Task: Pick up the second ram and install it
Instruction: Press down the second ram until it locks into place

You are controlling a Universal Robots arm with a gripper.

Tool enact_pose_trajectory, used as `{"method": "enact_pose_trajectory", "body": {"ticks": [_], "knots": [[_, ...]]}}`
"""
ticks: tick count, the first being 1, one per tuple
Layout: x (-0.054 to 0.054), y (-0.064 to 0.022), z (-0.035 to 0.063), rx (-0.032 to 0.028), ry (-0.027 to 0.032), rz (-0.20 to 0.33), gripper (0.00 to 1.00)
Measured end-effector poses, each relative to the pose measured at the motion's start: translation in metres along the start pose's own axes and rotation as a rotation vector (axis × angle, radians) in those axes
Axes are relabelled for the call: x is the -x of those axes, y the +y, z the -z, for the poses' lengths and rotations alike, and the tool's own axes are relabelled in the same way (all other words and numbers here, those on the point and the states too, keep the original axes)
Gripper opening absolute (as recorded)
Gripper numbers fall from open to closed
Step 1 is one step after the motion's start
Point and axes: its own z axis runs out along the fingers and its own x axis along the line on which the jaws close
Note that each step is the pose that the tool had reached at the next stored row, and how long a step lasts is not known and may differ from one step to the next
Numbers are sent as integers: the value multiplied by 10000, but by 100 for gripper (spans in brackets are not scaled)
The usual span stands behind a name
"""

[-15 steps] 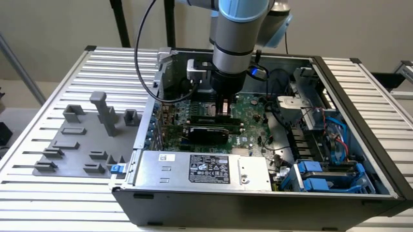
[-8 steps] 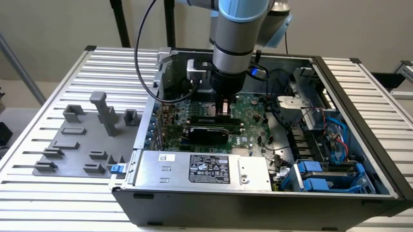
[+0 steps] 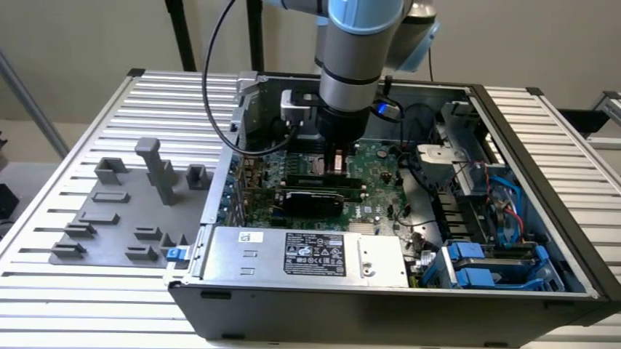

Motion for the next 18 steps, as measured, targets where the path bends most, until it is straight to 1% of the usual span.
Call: {"method": "enact_pose_trajectory", "body": {"ticks": [4, 6, 7, 10, 12, 16, 18], "knots": [[1, 9, -2, -13, 7, 3, 0], [1, 13, -2, -10, 10, 2, 0], [1, 14, -2, -9, 11, 1, 100], [1, 14, -2, -13, 10, 2, 100], [1, 15, 15, -13, 9, 1, 100], [5, 30, 125, -13, 8, 1, 100], [6, 50, 162, -14, 8, 1, 100]]}}
